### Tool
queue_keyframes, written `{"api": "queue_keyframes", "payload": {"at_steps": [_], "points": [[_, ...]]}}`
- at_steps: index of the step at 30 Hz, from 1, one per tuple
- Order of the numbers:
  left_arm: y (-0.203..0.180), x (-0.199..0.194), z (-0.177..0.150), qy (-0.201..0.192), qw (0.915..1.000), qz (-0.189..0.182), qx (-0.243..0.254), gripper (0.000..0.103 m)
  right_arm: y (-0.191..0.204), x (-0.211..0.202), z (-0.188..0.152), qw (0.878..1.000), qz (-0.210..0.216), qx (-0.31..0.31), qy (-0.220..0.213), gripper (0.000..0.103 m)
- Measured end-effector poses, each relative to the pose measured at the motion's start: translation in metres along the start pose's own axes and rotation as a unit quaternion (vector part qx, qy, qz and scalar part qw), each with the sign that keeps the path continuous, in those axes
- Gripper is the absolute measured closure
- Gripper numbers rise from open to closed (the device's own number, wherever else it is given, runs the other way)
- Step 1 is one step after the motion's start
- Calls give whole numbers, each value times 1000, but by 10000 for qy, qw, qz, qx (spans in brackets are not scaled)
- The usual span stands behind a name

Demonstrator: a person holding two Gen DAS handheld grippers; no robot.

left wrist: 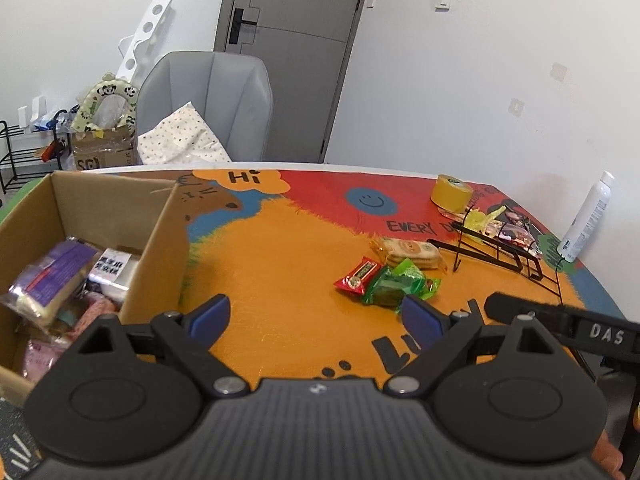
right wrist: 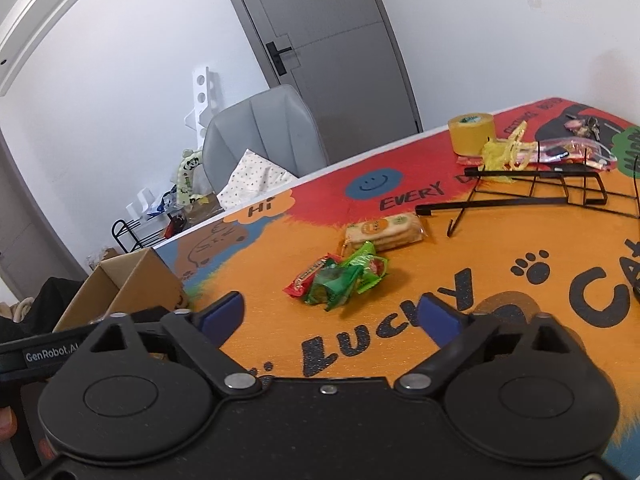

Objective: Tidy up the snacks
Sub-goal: 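Withdraw both tools from the box toward the red and green wrappers, then grasp the red candy with the left tool while the right tool grasps a green candy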

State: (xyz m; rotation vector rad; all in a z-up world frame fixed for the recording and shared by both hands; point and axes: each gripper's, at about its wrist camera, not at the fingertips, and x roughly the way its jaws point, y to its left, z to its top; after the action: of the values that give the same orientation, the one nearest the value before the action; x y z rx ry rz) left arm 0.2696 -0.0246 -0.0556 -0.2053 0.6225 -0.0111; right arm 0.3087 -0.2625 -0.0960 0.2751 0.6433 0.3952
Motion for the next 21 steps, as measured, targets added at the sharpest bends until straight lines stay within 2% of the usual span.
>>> {"api": "queue_keyframes", "payload": {"at_steps": [1, 4, 7, 9, 12, 21], "points": [[-1, 4, 0, 7, 10000, -42, 4, 13, -2, 3, 0, 10000, 12, 18, 34, 26], [-3, 15, 2, 48, 9999, -151, 18, 15, -8, 13, 1, 10000, -23, 39, 76, 31], [-6, 30, 2, 119, 9997, -187, 41, 23, -13, 23, 2, 9999, -9, 93, 93, 33], [-6, 39, 3, 184, 9996, -208, 5, 34, -15, 30, 4, 9998, -19, 131, 121, 35], [-7, 53, 4, 240, 9995, -223, -27, 41, -19, 41, 5, 9998, -11, 137, 168, 38], [-10, 100, 11, 304, 9992, -255, -37, 47, -34, 73, 14, 9995, -128, 279, 4, 39]]}}
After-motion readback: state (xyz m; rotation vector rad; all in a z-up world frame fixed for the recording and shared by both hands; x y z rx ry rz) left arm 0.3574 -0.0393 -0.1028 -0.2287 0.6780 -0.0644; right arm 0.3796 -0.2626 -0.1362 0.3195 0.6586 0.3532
